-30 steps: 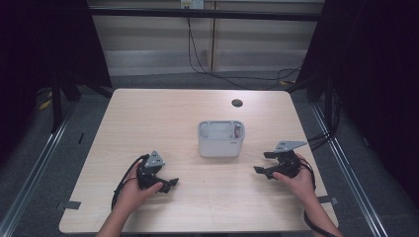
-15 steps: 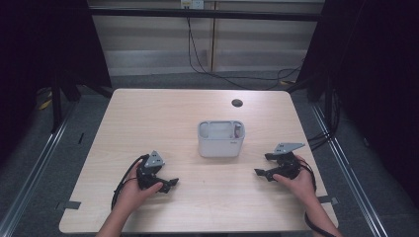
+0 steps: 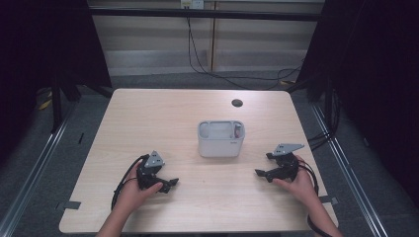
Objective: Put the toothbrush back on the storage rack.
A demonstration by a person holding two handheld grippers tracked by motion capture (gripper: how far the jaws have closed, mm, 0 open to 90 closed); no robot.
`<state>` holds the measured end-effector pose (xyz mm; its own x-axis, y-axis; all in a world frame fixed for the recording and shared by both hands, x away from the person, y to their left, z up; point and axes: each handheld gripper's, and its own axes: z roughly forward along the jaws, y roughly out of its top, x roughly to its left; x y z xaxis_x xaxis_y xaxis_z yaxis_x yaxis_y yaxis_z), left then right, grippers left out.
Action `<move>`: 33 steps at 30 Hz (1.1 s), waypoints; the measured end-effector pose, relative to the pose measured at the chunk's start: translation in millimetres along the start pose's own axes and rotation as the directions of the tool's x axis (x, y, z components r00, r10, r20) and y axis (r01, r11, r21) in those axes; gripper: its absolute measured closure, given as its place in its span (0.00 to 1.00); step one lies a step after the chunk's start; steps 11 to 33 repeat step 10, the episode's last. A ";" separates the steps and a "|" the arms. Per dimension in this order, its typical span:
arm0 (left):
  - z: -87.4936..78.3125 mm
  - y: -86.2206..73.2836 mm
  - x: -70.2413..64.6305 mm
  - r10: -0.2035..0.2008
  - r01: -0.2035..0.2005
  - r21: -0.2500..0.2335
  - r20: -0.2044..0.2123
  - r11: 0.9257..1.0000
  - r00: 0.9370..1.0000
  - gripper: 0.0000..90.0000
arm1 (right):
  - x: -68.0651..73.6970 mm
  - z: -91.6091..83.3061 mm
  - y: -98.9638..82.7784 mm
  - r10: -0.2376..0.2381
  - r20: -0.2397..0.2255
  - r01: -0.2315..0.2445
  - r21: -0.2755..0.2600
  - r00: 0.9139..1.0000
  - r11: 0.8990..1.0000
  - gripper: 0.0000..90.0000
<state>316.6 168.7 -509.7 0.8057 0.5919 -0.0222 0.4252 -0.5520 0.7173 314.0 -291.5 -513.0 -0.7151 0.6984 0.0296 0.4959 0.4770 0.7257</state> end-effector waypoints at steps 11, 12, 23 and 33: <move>0.0 0.0 0.0 0.000 0.000 0.000 0.000 1.000 1.000 0.11 | -0.2 0.0 0.0 0.001 -0.001 -0.001 -0.001 1.000 1.000 0.17; 0.0 0.0 0.0 0.000 0.000 0.000 0.000 1.000 1.000 0.11 | -0.2 0.0 0.0 0.001 -0.001 -0.001 -0.001 1.000 1.000 0.17; 0.0 0.0 0.0 0.000 0.000 0.000 0.000 1.000 1.000 0.11 | -0.2 0.0 0.0 0.001 -0.001 -0.001 -0.001 1.000 1.000 0.17; 0.0 0.0 0.0 0.000 0.000 0.000 0.000 1.000 1.000 0.11 | -0.2 0.0 0.0 0.001 -0.001 -0.001 -0.001 1.000 1.000 0.17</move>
